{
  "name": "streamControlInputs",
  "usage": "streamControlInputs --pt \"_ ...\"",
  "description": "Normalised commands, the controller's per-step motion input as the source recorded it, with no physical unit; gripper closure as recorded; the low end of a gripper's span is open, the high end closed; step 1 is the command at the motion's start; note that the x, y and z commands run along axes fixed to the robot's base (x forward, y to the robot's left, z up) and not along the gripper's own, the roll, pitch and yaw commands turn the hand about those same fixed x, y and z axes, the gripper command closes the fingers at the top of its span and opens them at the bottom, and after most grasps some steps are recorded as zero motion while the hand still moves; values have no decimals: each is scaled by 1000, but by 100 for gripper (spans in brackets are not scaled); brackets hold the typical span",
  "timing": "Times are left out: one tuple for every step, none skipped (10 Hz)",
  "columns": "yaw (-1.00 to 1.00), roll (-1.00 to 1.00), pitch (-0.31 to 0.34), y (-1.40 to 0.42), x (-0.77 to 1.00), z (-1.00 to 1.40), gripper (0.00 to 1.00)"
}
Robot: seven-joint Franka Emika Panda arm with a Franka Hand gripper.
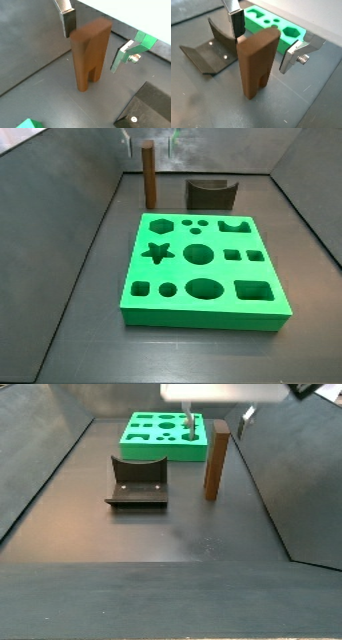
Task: Pick up the square-circle object. Move up. Rotate the square-circle object. Move to above the board. Insert the square-circle object.
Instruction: Rotate the square-circle object.
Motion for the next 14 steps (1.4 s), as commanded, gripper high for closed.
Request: streamControlInputs --pt "-12 43 19 8 -28 902 0" --pt "-10 51 33 10 -18 727 0" --pt "-4 58 53 9 -4 490 0" --pt "-1 62 66 9 1 367 0" --pt "-1000 10 13 83 0 0 0" --pt "-1000 8 11 78 17 -107 0" --pt "-1000 3 8 63 29 -68 0" --pt "-1000 3 8 55 30 -49 0" --pt "-1000 3 7 39 32 -41 0" --pt "-1000 3 7 35 34 -38 0" --pt "-1000 3 8 33 35 -35 0" --pt "-1000 3 8 32 35 -33 0" --pt "-1000 3 8 31 36 -32 0" --pt "-1000 3 9 30 36 -32 0"
